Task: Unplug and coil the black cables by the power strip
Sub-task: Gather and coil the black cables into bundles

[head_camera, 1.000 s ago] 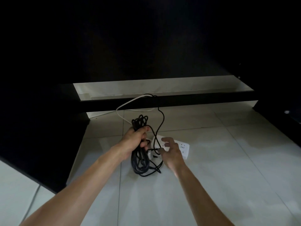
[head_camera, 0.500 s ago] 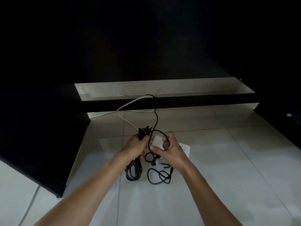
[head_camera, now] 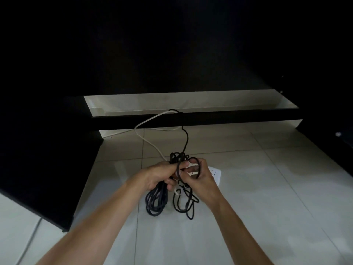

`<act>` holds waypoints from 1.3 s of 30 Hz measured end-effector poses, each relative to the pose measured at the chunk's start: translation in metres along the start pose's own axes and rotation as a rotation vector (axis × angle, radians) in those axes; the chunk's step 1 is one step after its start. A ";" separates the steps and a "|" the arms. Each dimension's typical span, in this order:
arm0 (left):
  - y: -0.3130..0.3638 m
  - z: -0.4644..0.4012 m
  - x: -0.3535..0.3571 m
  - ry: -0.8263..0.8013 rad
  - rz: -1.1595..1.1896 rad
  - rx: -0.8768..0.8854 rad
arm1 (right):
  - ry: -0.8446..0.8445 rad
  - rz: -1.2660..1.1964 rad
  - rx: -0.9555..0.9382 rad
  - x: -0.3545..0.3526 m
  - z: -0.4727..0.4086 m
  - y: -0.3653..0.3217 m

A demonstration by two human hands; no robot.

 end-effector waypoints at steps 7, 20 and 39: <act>-0.001 -0.009 0.011 -0.007 -0.202 0.068 | -0.141 -0.067 0.131 -0.005 0.005 0.012; 0.019 -0.033 0.049 0.141 -0.714 0.426 | 0.215 -0.010 0.079 -0.044 -0.005 -0.013; 0.011 -0.022 0.052 0.049 -0.478 0.398 | 0.051 -0.043 0.085 -0.041 -0.010 -0.007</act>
Point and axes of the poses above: each hand's wrist, its own z-axis away from the middle knuckle, its own x-axis out of the palm, y = z × x, the point moved 7 cm from there along -z, towards the middle knuckle, and after that the axes turned 2 degrees about x, right-handed, at the moved point
